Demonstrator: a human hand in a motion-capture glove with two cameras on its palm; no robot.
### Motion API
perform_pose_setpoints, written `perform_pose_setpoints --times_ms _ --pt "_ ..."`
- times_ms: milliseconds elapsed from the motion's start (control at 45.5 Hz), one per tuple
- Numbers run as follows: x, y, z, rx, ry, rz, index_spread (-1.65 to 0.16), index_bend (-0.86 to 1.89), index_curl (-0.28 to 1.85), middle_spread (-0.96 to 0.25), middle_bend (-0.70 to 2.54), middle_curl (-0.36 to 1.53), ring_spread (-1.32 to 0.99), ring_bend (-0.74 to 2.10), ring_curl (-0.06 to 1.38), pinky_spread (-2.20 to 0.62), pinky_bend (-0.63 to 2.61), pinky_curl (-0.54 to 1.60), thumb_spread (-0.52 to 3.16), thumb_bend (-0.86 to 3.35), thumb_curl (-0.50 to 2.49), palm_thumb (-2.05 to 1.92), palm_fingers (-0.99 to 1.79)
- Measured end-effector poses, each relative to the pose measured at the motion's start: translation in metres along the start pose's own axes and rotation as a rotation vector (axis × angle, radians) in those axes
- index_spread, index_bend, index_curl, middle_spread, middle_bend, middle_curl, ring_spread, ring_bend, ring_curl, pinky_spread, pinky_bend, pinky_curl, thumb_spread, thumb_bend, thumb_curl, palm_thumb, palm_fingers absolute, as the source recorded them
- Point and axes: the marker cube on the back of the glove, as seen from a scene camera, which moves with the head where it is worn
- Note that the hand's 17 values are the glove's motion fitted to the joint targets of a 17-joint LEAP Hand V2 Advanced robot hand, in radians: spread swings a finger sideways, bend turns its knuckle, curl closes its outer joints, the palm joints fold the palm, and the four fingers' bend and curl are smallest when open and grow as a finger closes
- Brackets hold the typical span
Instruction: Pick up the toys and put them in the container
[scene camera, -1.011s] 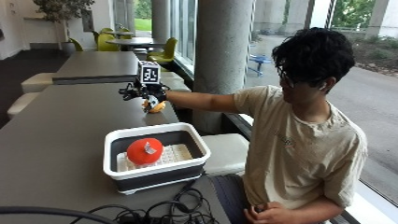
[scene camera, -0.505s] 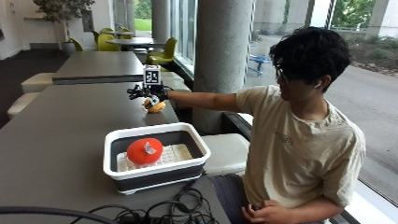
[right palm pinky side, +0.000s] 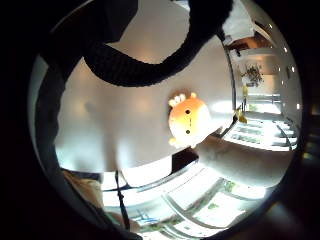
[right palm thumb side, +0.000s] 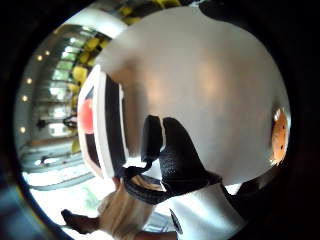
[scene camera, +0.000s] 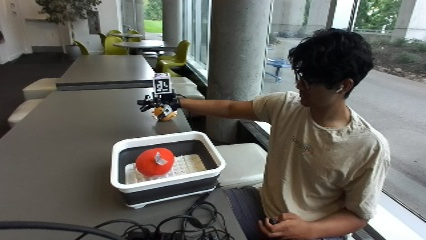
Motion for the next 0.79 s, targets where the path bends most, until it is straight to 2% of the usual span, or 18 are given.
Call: perform_pose_setpoints --times_ms 286,505,593,681,791 --pt "-0.014 -0.001 0.003 0.002 -0.059 0.024 -0.33 0.17 0.38 -0.05 0.11 0.14 -0.03 0.18 0.28 0.01 0.97 0.33 1.26 -0.03 0.25 -0.04 -0.16" --pt "-0.008 -0.002 0.002 -0.011 0.044 0.021 -0.32 0.17 0.38 -0.05 0.1 0.14 -0.03 0.18 0.28 0.01 0.96 0.33 1.27 -0.03 0.25 -0.03 -0.16" --pt "-0.02 0.0 0.007 -0.016 -0.071 0.087 -0.32 0.17 0.37 -0.05 0.1 0.14 -0.03 0.18 0.28 0.01 0.96 0.33 1.27 -0.03 0.25 -0.03 -0.16" --pt "-0.009 -0.004 0.005 -0.01 0.008 0.041 -0.32 0.18 0.38 -0.05 0.1 0.14 -0.03 0.18 0.28 0.01 0.96 0.34 1.27 -0.03 0.25 -0.03 -0.16" --pt "-0.026 -0.002 0.008 -0.018 -0.091 0.099 -0.32 0.17 0.38 -0.05 0.1 0.14 -0.03 0.18 0.28 0.01 0.96 0.34 1.27 -0.03 0.25 -0.03 -0.16"
